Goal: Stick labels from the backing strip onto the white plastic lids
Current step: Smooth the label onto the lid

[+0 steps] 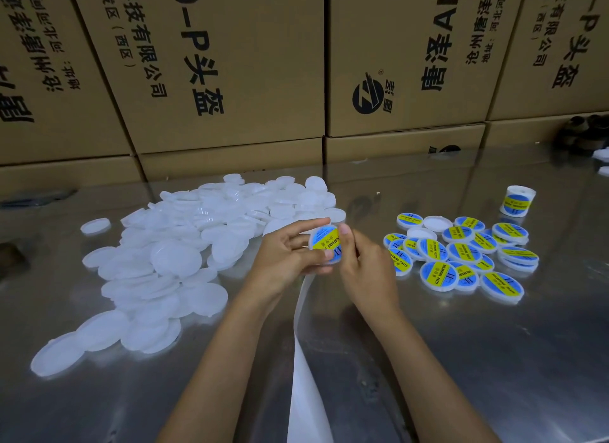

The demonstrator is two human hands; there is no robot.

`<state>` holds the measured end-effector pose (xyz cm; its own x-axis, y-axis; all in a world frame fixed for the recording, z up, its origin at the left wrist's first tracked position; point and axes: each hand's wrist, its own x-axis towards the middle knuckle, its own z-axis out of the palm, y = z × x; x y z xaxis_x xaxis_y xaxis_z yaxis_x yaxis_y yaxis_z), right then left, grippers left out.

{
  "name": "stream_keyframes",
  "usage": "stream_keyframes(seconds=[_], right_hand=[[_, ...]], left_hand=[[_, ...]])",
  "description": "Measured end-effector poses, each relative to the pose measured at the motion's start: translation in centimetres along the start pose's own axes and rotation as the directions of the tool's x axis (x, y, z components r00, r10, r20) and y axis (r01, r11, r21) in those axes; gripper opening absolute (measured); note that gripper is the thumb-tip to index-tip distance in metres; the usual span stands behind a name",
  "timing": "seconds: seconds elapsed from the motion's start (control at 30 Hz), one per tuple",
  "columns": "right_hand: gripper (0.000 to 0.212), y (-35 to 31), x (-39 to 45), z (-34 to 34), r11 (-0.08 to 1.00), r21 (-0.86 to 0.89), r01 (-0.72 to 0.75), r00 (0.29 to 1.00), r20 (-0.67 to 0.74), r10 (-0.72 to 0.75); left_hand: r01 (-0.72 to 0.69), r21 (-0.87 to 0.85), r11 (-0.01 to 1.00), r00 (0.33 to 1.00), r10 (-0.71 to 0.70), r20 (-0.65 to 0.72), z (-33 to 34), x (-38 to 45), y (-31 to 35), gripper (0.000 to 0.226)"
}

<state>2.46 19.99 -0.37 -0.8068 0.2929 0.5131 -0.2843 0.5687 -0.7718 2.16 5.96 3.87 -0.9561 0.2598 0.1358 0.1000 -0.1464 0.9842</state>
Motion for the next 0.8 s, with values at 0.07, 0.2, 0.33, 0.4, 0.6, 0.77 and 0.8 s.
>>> stream_keyframes(seconds=[0.07,0.2,0.33,0.4,0.6,0.77,0.8], right_hand=[[0.044,-0.20,-0.02,-0.05,0.998,0.058,-0.010,1.000,0.011,0.009],[0.047,-0.38,-0.15,0.03,0.995,0.098,-0.025,0.997,0.078,0.017],[0.062,-0.40,-0.45,0.27,0.995,-0.101,-0.006,0.988,0.152,0.021],[0.062,-0.23,-0.44,0.35,0.990,-0.141,0.018,0.991,0.136,0.002],[0.052,-0.27,-0.15,0.09,0.991,-0.121,0.051,0.999,0.009,-0.050],[0.044,0.06,0.15,-0.17,0.998,-0.059,0.002,0.999,-0.033,-0.004],[0.044,0.03,0.12,-0.12,1.000,-0.029,0.004,1.000,-0.020,-0.004]], left_hand=[[0.003,-0.005,1.000,0.998,-0.004,-0.067,0.06,0.02,0.04,0.042],[-0.006,-0.082,0.997,0.974,-0.013,-0.224,0.01,0.02,-0.03,0.031],[-0.006,-0.150,0.989,0.952,-0.040,-0.302,0.08,-0.05,0.01,0.014],[-0.007,-0.109,0.994,0.950,-0.028,-0.312,0.21,-0.01,0.01,0.015],[0.015,-0.040,0.999,0.984,-0.022,-0.176,0.29,-0.09,0.24,0.015],[0.000,0.013,1.000,0.999,-0.001,0.032,0.21,-0.21,0.04,0.049],[-0.010,0.028,1.000,0.999,0.009,0.047,0.17,-0.19,0.02,0.053]])
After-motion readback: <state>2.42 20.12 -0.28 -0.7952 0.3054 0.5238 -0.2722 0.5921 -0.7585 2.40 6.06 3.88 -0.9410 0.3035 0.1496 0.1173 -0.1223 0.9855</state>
